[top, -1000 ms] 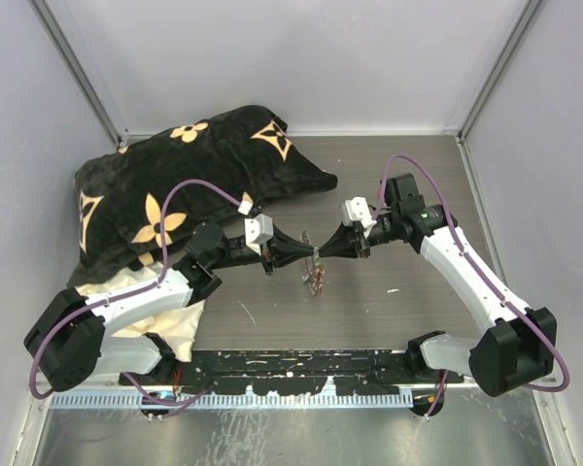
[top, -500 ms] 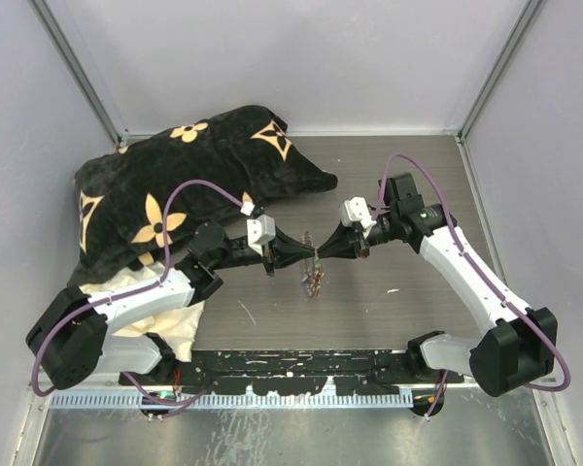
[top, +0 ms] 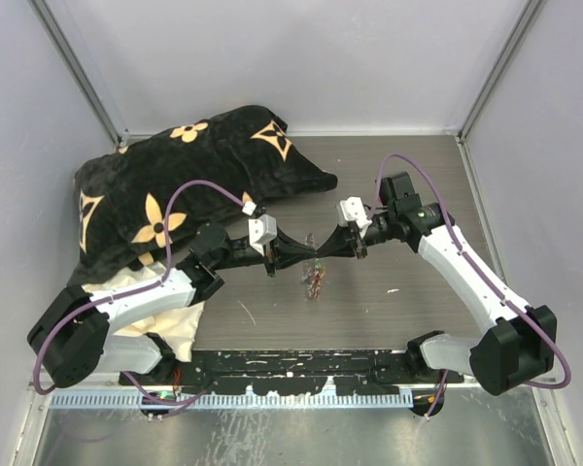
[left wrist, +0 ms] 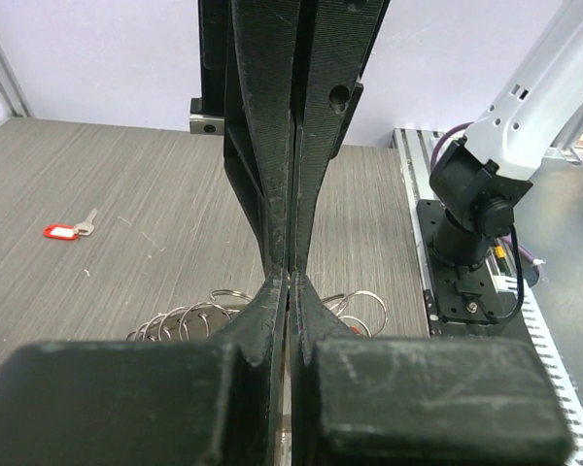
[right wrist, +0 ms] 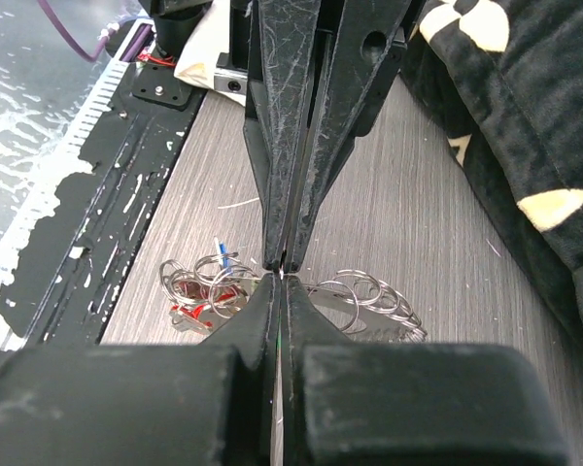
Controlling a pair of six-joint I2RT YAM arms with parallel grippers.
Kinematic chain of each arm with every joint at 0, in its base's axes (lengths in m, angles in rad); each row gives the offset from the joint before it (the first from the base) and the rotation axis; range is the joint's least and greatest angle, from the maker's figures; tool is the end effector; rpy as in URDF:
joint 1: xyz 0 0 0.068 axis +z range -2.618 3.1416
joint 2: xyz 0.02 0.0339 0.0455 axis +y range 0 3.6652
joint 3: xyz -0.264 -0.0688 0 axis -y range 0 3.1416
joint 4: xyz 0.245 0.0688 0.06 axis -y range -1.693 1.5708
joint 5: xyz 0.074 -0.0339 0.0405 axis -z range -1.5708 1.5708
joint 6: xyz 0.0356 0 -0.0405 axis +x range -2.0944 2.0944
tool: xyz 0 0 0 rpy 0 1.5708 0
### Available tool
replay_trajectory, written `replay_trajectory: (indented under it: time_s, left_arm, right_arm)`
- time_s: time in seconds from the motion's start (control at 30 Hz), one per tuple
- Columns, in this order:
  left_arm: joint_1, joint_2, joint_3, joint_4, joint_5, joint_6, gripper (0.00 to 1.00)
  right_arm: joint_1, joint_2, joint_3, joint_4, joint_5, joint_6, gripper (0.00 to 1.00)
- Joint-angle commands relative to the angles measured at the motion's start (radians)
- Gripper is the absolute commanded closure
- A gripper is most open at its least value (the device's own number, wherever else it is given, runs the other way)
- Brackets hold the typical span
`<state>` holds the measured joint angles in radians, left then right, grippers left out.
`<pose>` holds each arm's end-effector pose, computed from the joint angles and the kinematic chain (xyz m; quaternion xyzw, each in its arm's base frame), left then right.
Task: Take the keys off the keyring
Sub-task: Remove the key from the keyring.
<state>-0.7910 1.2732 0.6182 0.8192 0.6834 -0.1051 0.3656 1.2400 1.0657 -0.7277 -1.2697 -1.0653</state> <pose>0.1764 -0.2104 0.2808 0.4456 0.4879 -0.5066 0.5538 0.2105 0.1170 0.3134 -0.6458 0.4464 0.4357 0.4403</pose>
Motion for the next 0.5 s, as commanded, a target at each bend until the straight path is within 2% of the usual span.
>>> replay_trajectory:
  time_s: [0.0, 0.03, 0.1, 0.2, 0.33, 0.47]
  left_arm:
    - [-0.001, -0.016, 0.008, 0.138, -0.063, -0.017, 0.99]
    - [-0.001, -0.021, 0.001, 0.139, -0.080, -0.022, 0.93]
    - [0.004, -0.042, -0.018, 0.136, -0.124, -0.038, 0.73]
    - [0.010, -0.104, -0.040, 0.041, -0.219, -0.057, 0.57]
    - [0.011, -0.207, -0.056, -0.162, -0.384, -0.113, 0.42]
    - [0.010, -0.268, -0.067, -0.293, -0.469, -0.198, 0.39]
  right_arm:
    - [0.015, 0.001, 0.050, 0.005, 0.031, 0.060, 0.99]
    - [0.015, -0.001, 0.051, 0.006, 0.044, 0.090, 0.99]
    - [0.015, -0.001, 0.050, 0.031, 0.087, 0.197, 0.99]
    - [0.015, -0.003, 0.056, 0.057, 0.188, 0.385, 0.99]
    - [0.008, 0.017, 0.092, 0.030, 0.341, 0.660, 0.99]
    - [-0.028, 0.061, 0.103, -0.064, 0.392, 0.836, 0.99]
